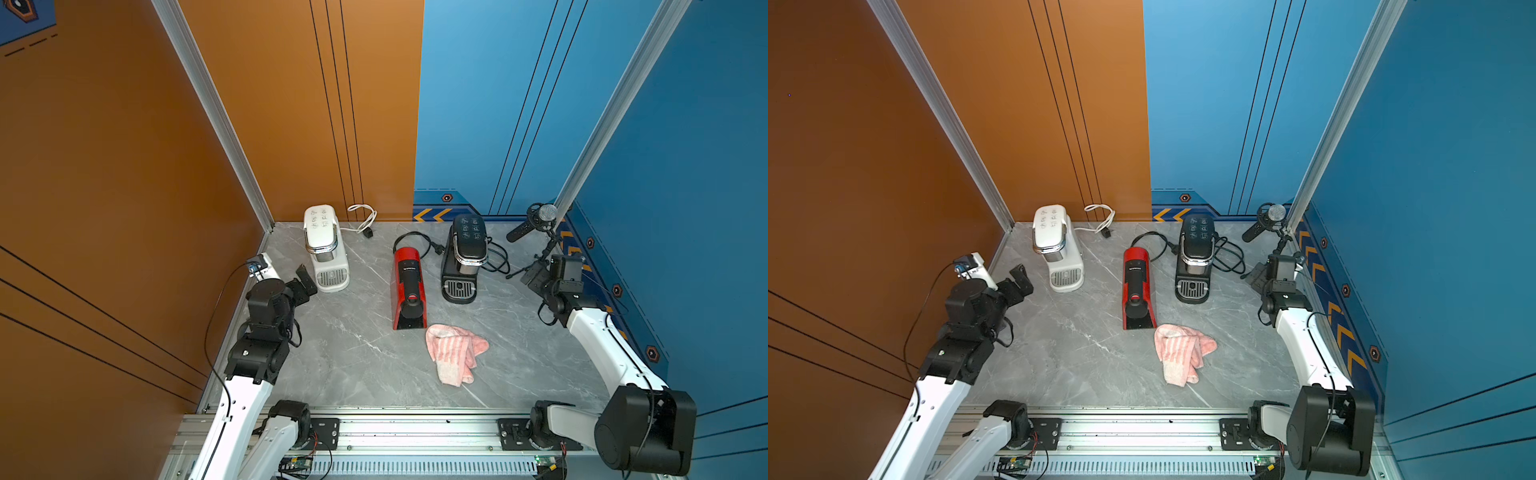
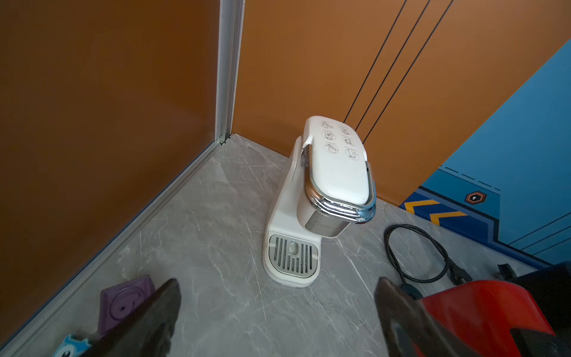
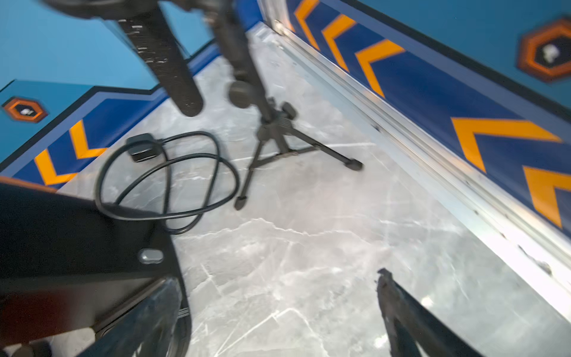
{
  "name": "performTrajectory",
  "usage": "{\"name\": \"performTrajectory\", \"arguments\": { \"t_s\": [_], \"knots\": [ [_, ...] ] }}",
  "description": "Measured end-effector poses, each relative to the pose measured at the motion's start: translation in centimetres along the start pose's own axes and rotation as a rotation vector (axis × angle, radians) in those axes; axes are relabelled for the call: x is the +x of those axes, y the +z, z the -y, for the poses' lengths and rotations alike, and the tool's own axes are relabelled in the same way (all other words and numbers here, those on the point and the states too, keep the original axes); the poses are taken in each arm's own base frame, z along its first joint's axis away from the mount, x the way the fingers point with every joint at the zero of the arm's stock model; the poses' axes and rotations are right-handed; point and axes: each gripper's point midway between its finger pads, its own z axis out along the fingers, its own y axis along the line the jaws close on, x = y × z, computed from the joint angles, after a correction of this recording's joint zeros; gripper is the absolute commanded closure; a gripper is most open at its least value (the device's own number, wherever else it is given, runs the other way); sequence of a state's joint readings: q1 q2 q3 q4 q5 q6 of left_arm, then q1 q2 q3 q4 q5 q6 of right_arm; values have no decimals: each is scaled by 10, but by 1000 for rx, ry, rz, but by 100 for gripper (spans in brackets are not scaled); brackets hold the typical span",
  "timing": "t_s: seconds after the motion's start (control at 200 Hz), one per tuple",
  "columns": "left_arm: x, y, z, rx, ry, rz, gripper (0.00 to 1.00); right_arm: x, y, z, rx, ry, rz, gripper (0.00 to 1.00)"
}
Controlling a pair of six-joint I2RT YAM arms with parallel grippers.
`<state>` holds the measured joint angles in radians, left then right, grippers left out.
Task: Wipe the surface of a coffee machine
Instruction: Adjust the coffee machine at the center of the board.
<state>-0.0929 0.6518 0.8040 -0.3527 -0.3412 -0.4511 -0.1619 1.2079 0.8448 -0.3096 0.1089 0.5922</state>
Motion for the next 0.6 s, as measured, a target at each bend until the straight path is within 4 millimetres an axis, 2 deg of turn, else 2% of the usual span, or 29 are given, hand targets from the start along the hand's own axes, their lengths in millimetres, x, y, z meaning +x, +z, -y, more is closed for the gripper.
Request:
{"name": "performTrajectory", "arguments": {
  "t_s": [0.065,0.155,0.285,0.355,0.45,0.6],
  "knots": [
    [-2,-11,-9,-1,-47,8,1,5,-5,9,-9,46,-32,16],
    [-5,-16,-13,5,-94,15,1,9,-25,-6,-73,30,-47,17],
    [5,-12,-11,18,-131,-50,2,7,-65,-41,-171,-58,-30,17],
    [5,-9,-4,33,-130,-94,7,7,-89,-60,-224,-113,-12,17],
    [-1,-3,10,62,-120,-147,10,16,-121,-87,-290,-202,-1,17],
    [-7,5,28,99,-92,-224,9,35,-166,-130,-389,-335,10,15]
  ]
}}
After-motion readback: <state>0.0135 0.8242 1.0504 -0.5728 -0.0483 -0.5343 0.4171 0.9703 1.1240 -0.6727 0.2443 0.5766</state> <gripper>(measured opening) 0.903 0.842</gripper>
